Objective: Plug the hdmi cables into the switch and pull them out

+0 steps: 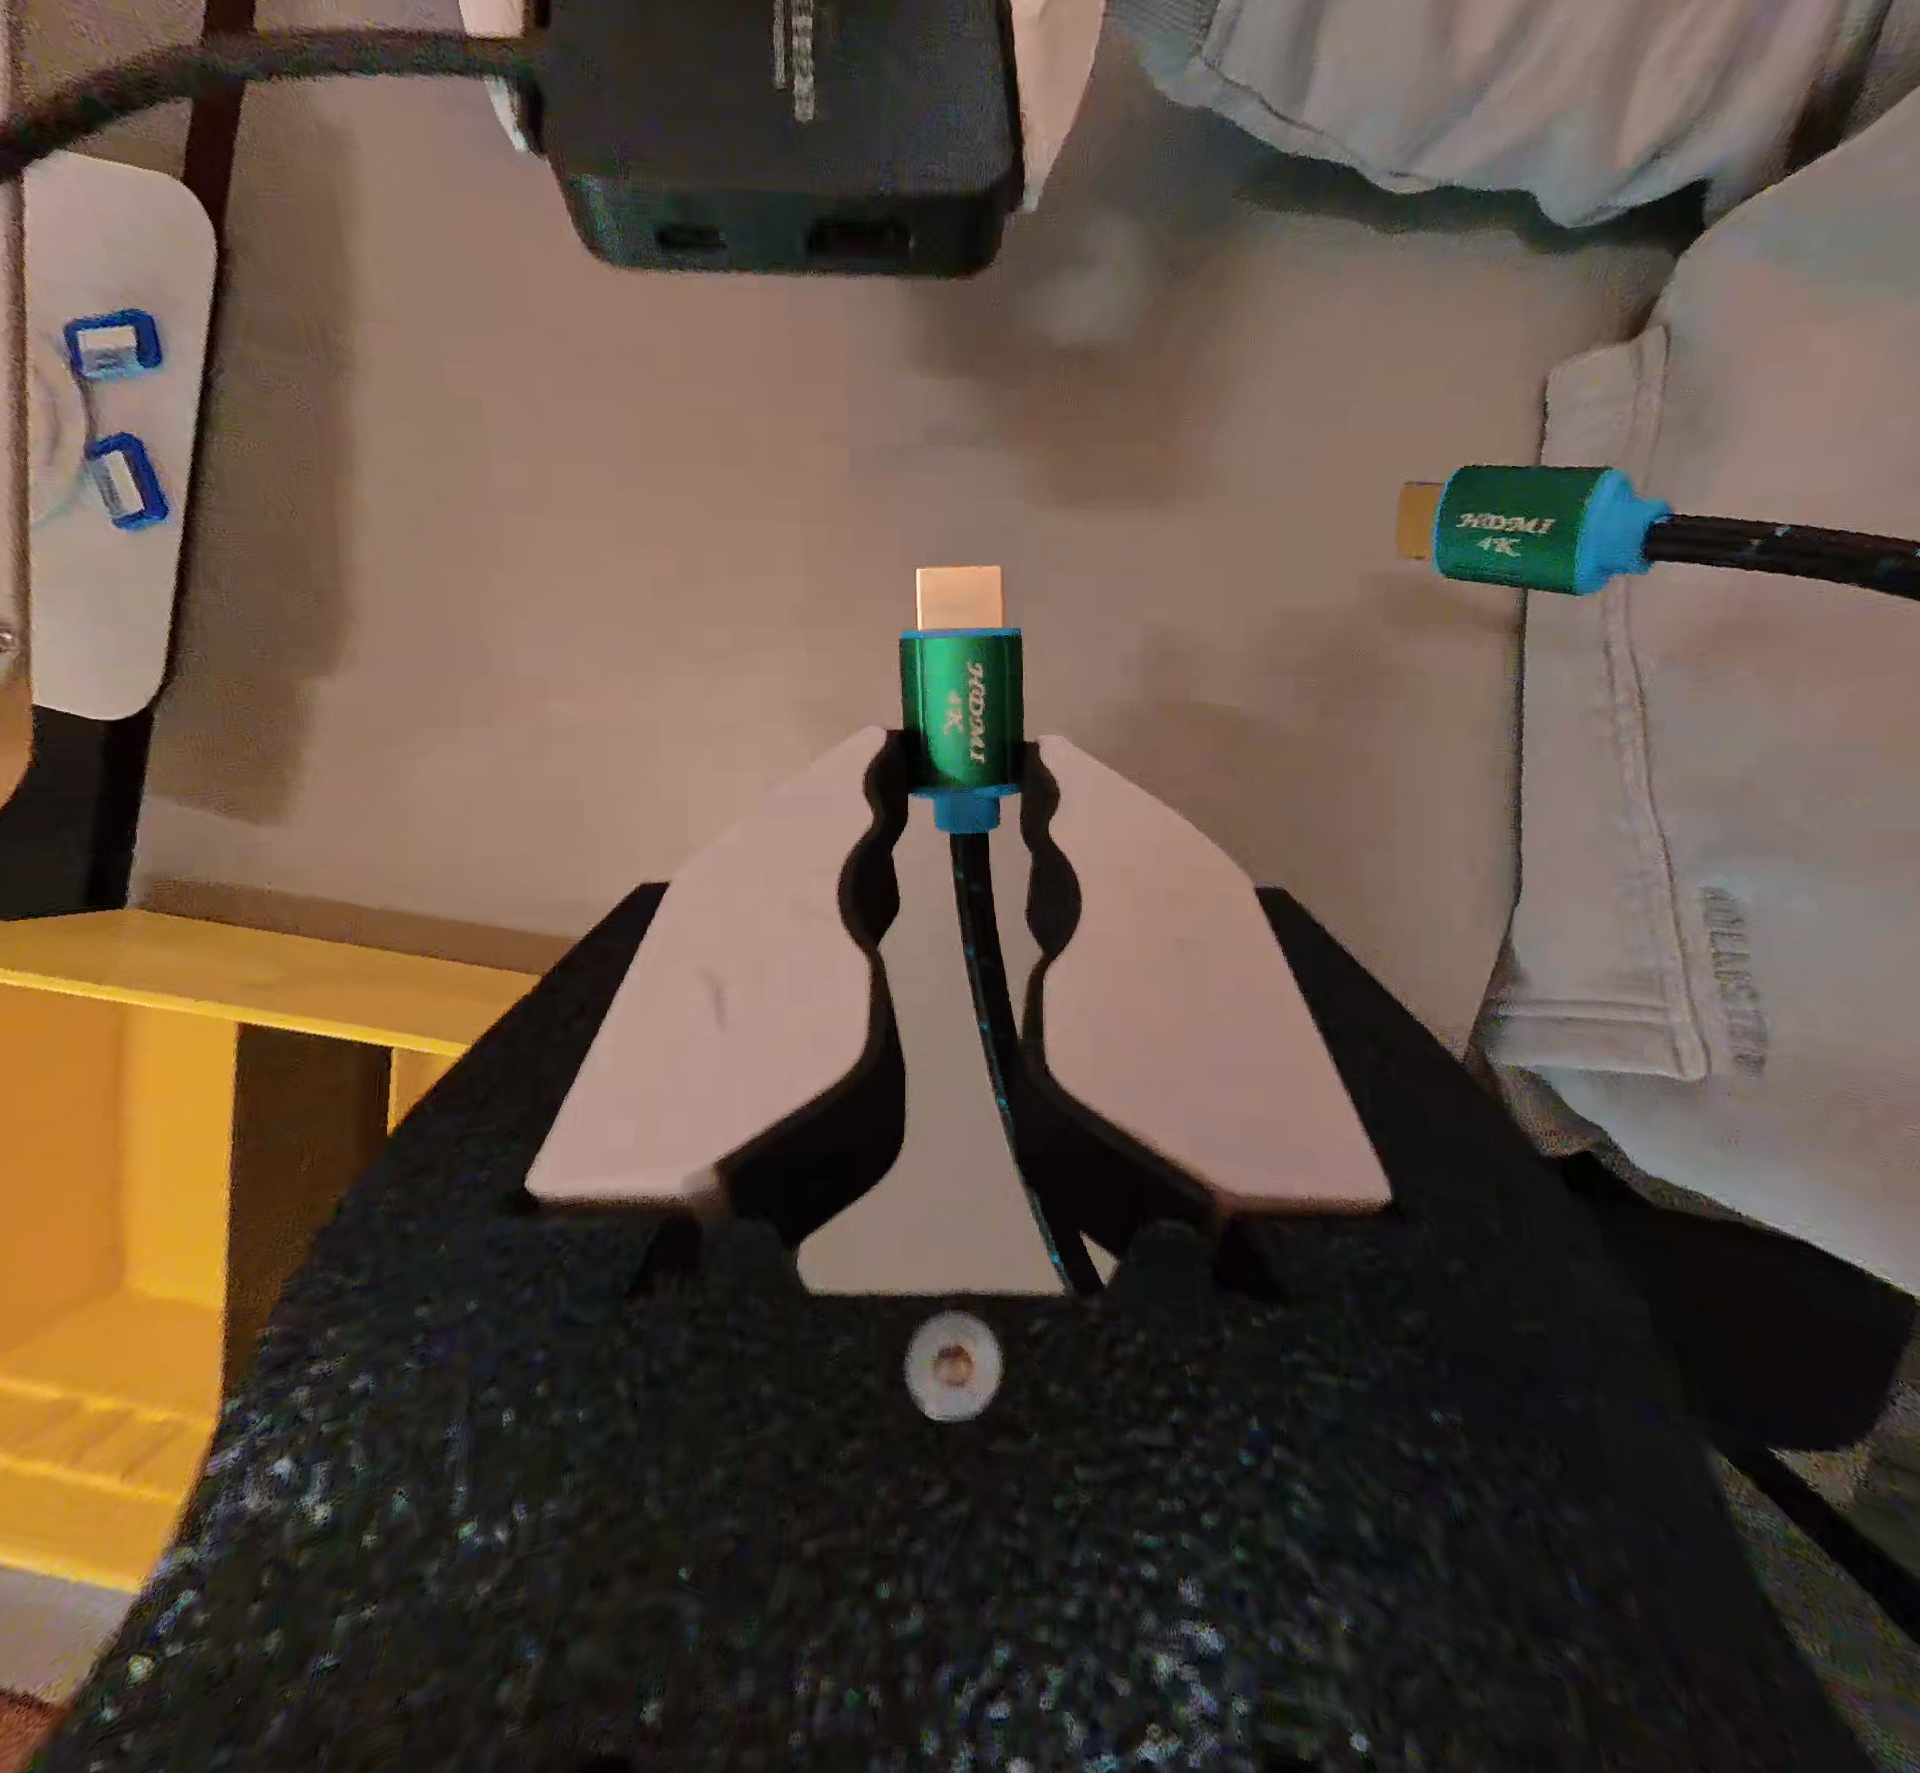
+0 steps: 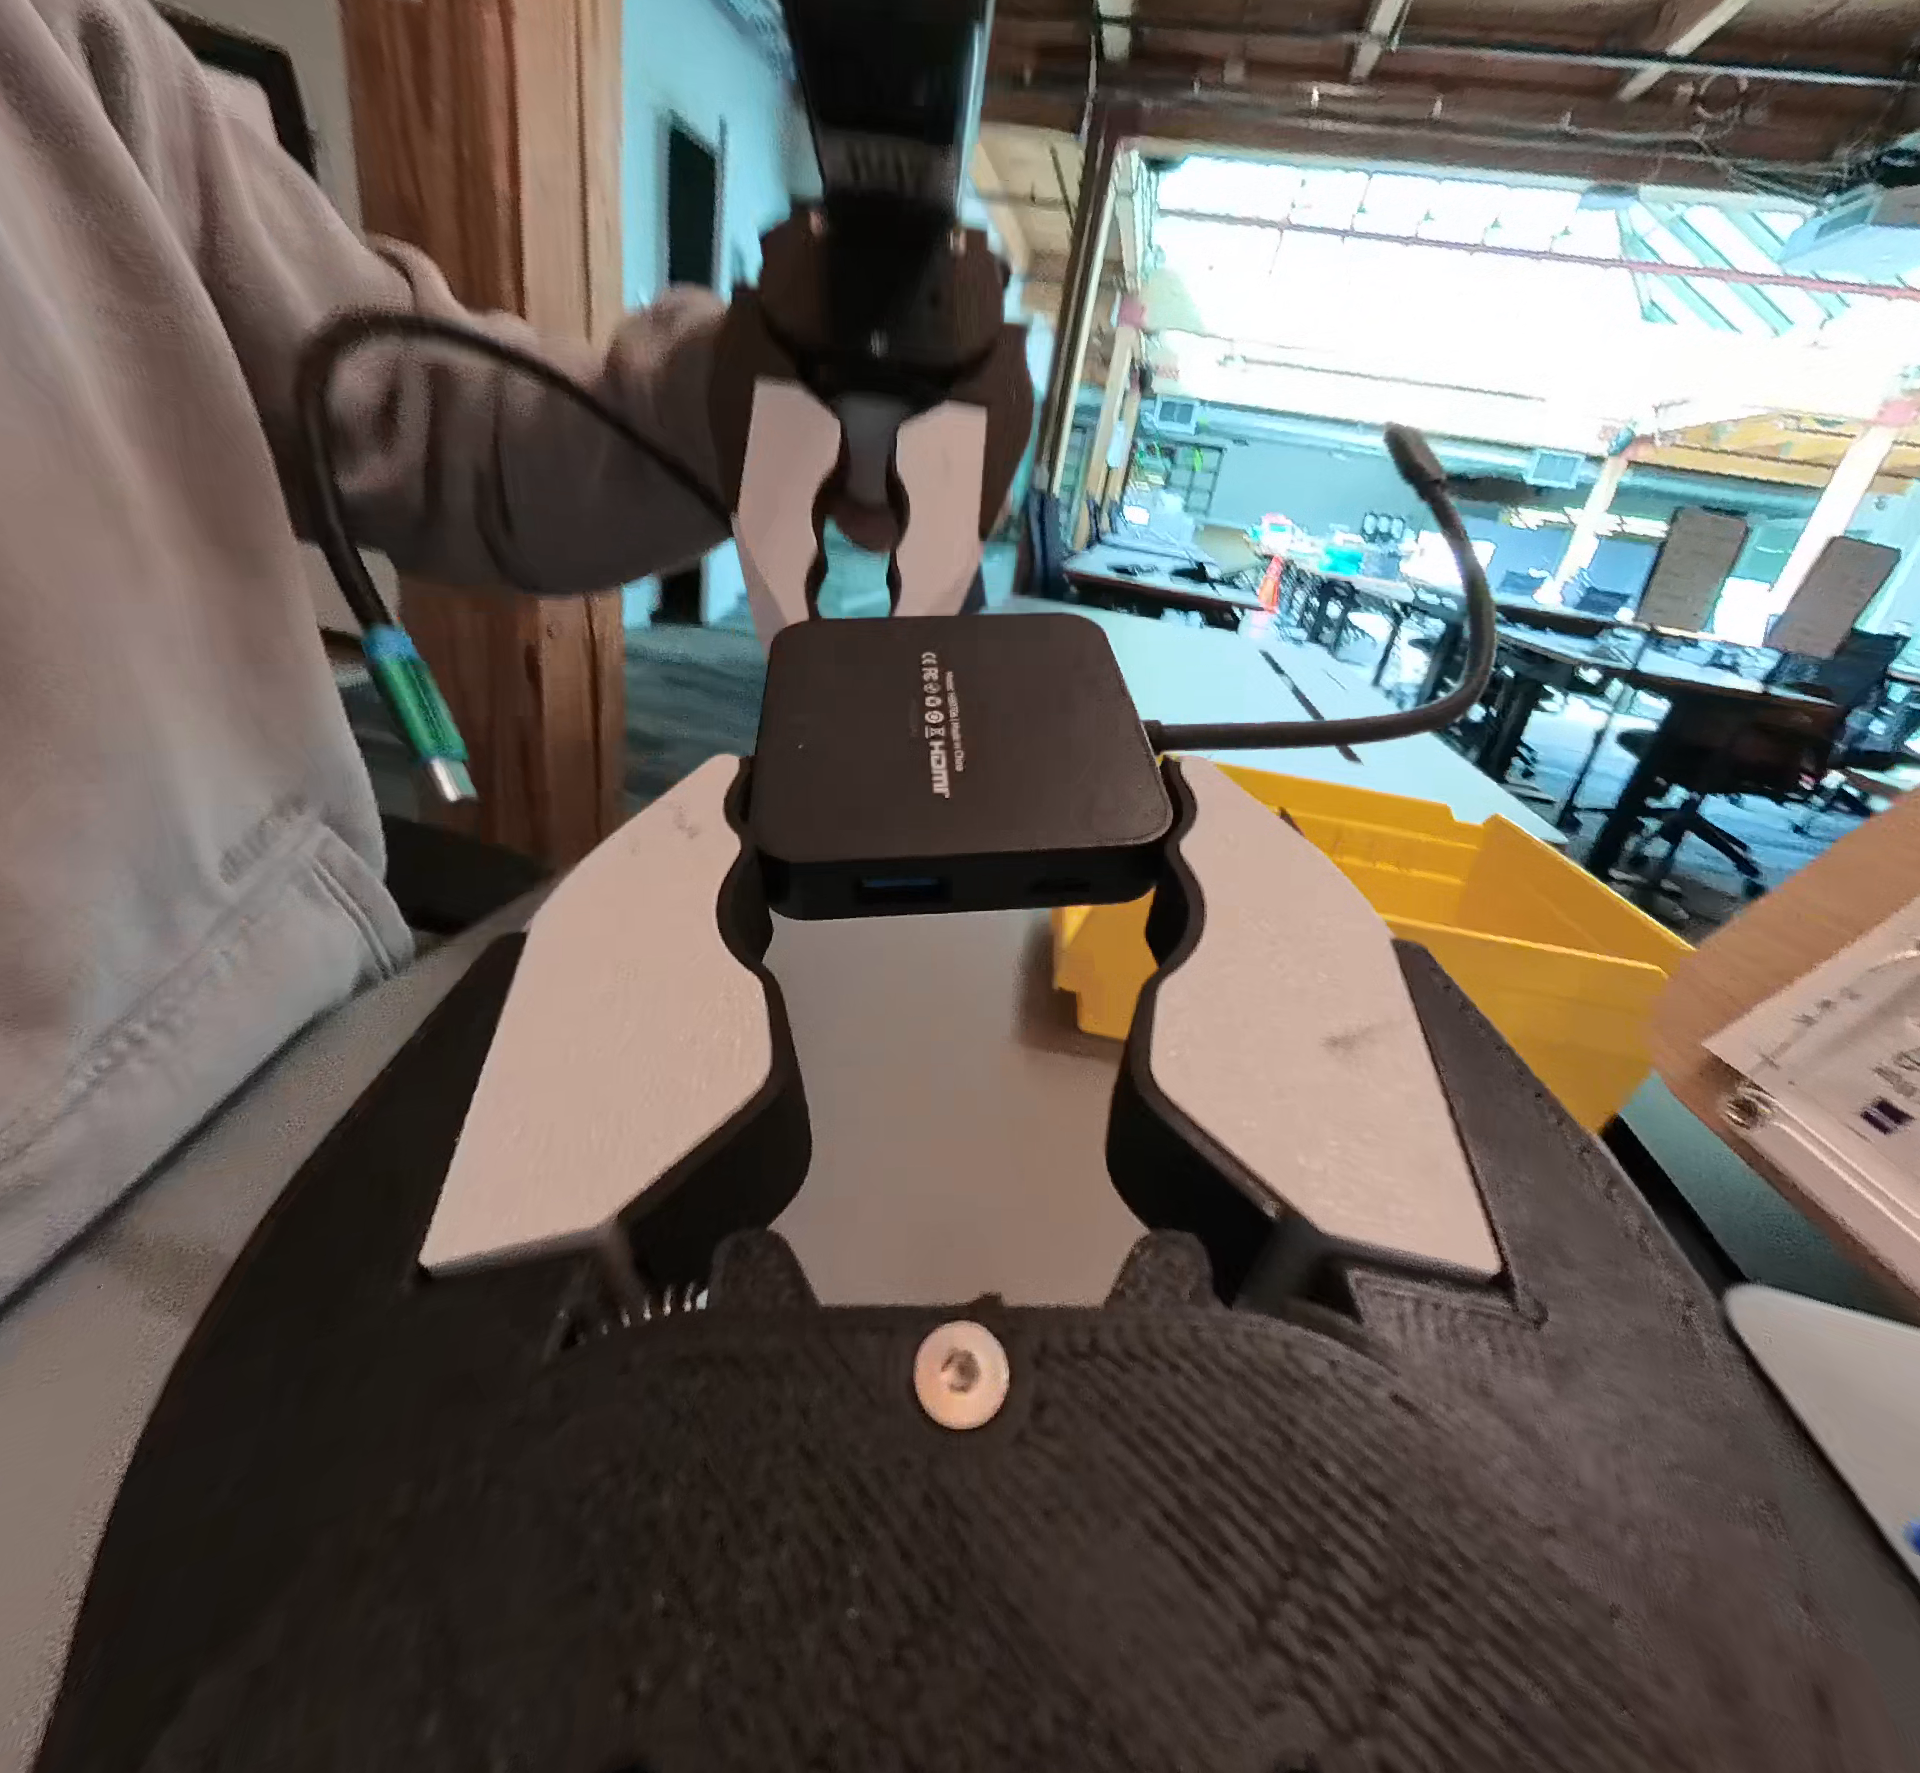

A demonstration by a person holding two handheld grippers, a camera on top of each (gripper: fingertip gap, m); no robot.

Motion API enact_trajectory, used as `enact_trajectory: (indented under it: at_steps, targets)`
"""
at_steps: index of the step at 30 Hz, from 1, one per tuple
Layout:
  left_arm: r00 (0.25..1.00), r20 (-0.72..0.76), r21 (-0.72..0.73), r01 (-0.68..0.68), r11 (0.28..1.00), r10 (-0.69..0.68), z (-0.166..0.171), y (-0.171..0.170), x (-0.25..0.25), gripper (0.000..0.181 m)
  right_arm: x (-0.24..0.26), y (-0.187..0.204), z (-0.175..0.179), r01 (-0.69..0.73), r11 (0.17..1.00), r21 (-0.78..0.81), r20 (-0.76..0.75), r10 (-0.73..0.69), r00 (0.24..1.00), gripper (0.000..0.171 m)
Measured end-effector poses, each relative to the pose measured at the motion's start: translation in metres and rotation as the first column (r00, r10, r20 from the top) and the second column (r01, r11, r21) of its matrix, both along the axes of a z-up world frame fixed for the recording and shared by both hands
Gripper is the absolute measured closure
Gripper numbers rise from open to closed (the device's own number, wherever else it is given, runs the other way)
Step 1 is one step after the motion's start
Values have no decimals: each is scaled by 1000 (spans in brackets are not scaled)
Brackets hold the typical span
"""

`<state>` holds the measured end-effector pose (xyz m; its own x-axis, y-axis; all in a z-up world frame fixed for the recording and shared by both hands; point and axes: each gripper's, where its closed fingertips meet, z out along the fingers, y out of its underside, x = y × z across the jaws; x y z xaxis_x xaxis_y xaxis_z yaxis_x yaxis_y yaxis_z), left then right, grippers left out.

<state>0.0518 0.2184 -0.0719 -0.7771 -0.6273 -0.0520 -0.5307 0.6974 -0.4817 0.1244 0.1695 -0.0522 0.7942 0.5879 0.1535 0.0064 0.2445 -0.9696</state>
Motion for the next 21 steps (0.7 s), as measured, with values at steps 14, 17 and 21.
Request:
enact_trajectory:
  at_steps: [14,17,21]
  targets:
    - [994,105,266,-5,964,-24,-20,22,43,160,5,14,-20,124,986,-114,145,-107,984,99]
    - [956,292,443,-101,891,-37,-25,52,62,160,18,17,-23,190,975,-116,147,-173,974,99]
    - [734,658,590,-364,721,-168,-7,77,86,161,32,15,-19,247,964,-93,127,-235,964,99]
